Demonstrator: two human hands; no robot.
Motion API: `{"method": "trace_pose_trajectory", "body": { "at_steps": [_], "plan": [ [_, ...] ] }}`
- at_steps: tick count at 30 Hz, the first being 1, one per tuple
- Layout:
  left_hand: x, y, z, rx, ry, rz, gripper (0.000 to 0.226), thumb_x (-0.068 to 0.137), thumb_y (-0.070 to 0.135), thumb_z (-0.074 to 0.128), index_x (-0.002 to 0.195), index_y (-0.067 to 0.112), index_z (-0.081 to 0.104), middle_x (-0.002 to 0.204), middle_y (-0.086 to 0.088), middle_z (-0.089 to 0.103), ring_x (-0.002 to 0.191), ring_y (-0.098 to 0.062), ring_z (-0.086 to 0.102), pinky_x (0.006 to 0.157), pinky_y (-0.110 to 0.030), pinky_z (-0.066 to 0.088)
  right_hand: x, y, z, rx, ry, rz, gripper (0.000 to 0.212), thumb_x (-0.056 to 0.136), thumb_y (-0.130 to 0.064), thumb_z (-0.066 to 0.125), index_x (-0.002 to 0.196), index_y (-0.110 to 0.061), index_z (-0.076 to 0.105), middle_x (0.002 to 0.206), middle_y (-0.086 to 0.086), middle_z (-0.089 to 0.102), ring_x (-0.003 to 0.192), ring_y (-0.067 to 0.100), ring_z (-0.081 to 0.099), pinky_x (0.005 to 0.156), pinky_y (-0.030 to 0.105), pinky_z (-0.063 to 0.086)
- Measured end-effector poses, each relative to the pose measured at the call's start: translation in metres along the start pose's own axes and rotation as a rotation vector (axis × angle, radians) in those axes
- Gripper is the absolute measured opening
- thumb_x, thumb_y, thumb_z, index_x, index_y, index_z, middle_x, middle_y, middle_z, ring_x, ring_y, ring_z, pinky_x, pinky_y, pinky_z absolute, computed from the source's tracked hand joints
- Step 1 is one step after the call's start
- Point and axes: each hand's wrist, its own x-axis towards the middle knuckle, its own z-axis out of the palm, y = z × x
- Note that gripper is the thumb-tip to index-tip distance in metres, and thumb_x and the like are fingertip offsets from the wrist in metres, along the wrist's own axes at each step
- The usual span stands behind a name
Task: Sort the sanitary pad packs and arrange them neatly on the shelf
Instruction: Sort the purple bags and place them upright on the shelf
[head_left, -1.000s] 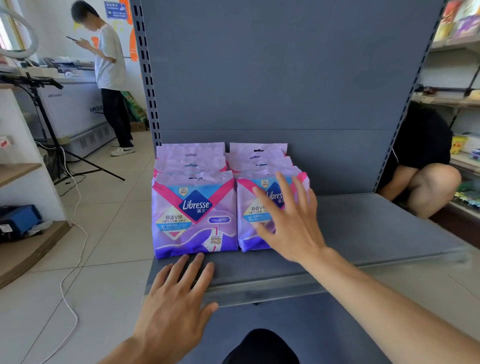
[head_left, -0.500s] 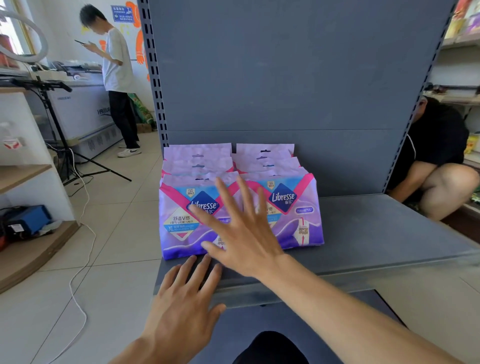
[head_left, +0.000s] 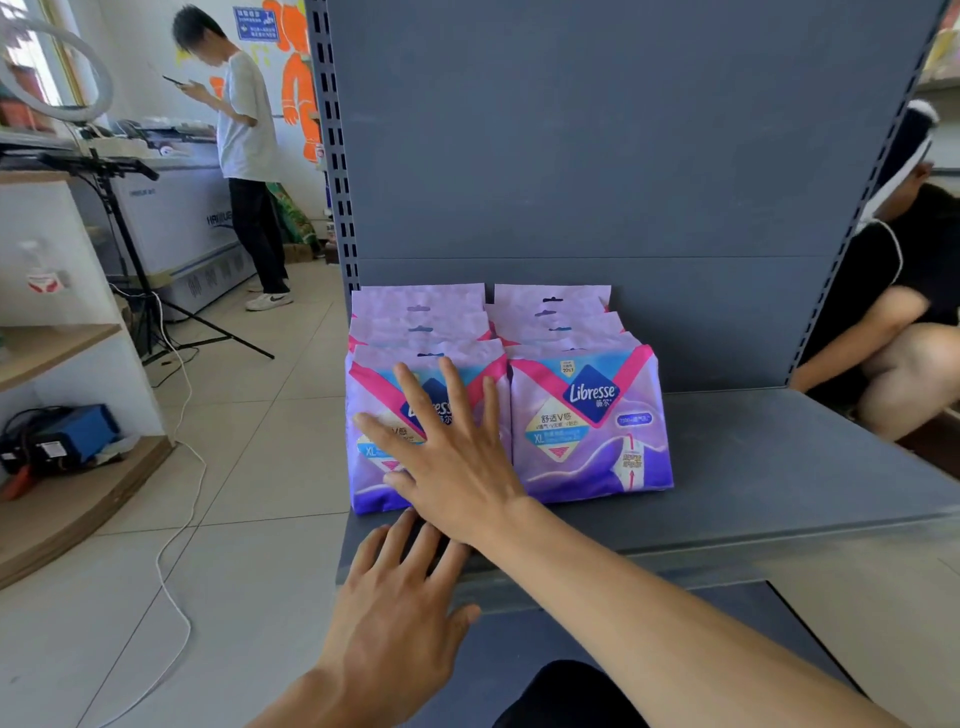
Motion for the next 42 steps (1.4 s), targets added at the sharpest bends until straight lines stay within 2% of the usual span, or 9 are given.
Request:
{"method": "trace_pose_trajectory", "body": {
  "at_steps": [6, 10, 14, 17, 20, 23, 29, 34, 42],
  "plan": [
    [0.001, 0.000, -0.009, 0.056, -0.064, -0.010, 0.066, 0.076, 0.060, 0.046, 0.126, 0.020, 0.059, 0.127, -0.003, 0.062, 0.114, -0.030, 0.060, 0.088, -0.042, 0.054, -0.042, 0.036, -0.027, -0.029, -0.096, -0.031, 0.063, 0.094, -0.056, 0.047, 0.151, -0.040, 0.027, 0.164, 0.008, 0.007, 0.149, 0.041, 0.002, 0.111, 0.070, 0.000],
    [0.012, 0.016, -0.020, 0.036, -0.058, -0.021, 0.057, 0.078, 0.057, 0.044, 0.112, 0.018, 0.066, 0.120, -0.003, 0.066, 0.106, -0.029, 0.063, 0.083, -0.041, 0.056, -0.086, 0.059, -0.051, -0.081, -0.144, 0.106, 0.049, 0.092, -0.053, 0.047, 0.136, -0.031, 0.053, 0.152, 0.010, 0.041, 0.139, 0.035, 0.037, 0.106, 0.068, 0.029],
    [0.040, 0.064, -0.044, -0.077, 0.001, 0.056, 0.050, 0.077, 0.052, 0.045, 0.112, 0.022, 0.064, 0.117, 0.001, 0.066, 0.106, -0.027, 0.063, 0.079, -0.040, 0.057, -0.134, 0.082, -0.073, -0.055, -0.155, 0.272, 0.050, 0.089, -0.047, 0.034, 0.123, -0.022, 0.063, 0.129, 0.009, 0.060, 0.115, 0.032, 0.059, 0.093, 0.052, 0.047],
    [0.064, 0.115, -0.055, -0.157, 0.010, 0.182, 0.050, 0.078, 0.049, 0.046, 0.118, 0.025, 0.062, 0.122, 0.001, 0.064, 0.111, -0.027, 0.061, 0.082, -0.041, 0.055, -0.180, 0.103, -0.094, -0.068, -0.206, 0.415, 0.055, 0.089, -0.049, 0.035, 0.131, -0.022, 0.057, 0.130, 0.008, 0.058, 0.113, 0.032, 0.059, 0.089, 0.049, 0.049],
    [0.080, 0.178, -0.055, -0.187, -0.054, 0.327, 0.055, 0.086, 0.051, 0.044, 0.137, 0.029, 0.047, 0.145, -0.004, 0.047, 0.130, -0.030, 0.045, 0.099, -0.042, 0.044, -0.237, 0.127, -0.117, -0.132, -0.309, 0.576, 0.058, 0.095, -0.050, 0.041, 0.146, -0.024, 0.040, 0.149, 0.009, 0.042, 0.131, 0.031, 0.045, 0.102, 0.050, 0.040],
    [0.090, 0.240, -0.045, -0.187, -0.147, 0.482, 0.060, 0.089, 0.054, 0.047, 0.142, 0.030, 0.035, 0.150, -0.005, 0.036, 0.135, -0.029, 0.035, 0.105, -0.043, 0.037, -0.302, 0.144, -0.143, -0.188, -0.385, 0.725, 0.057, 0.097, -0.048, 0.040, 0.148, -0.027, 0.031, 0.151, 0.005, 0.036, 0.134, 0.028, 0.039, 0.105, 0.043, 0.037],
    [0.084, 0.368, -0.008, -0.191, -0.344, 0.726, 0.063, 0.087, 0.053, 0.053, 0.141, 0.027, 0.032, 0.141, -0.008, 0.042, 0.128, -0.030, 0.039, 0.101, -0.043, 0.040, -0.446, 0.156, -0.185, -0.252, -0.581, 1.058, 0.058, 0.097, -0.047, 0.038, 0.151, -0.028, 0.026, 0.152, 0.005, 0.034, 0.135, 0.028, 0.036, 0.107, 0.044, 0.032],
    [0.061, 0.454, 0.019, -0.183, -0.422, 0.925, 0.068, 0.089, 0.051, 0.054, 0.146, 0.026, 0.028, 0.150, -0.009, 0.032, 0.132, -0.031, 0.037, 0.104, -0.044, 0.040, -0.544, 0.150, -0.211, -0.235, -0.663, 1.307, 0.057, 0.098, -0.047, 0.037, 0.151, -0.027, 0.026, 0.154, 0.005, 0.033, 0.136, 0.028, 0.036, 0.106, 0.043, 0.033],
    [0.048, 0.546, 0.068, -0.236, -0.631, 0.967, 0.066, 0.090, 0.047, 0.058, 0.147, 0.028, 0.030, 0.146, -0.005, 0.039, 0.129, -0.025, 0.042, 0.095, -0.040, 0.044, -0.661, 0.163, -0.205, 0.087, -0.787, 1.683, 0.060, 0.098, -0.045, 0.048, 0.149, -0.023, 0.027, 0.143, 0.007, 0.045, 0.128, 0.026, 0.046, 0.099, 0.037, 0.044]
  ]
}}
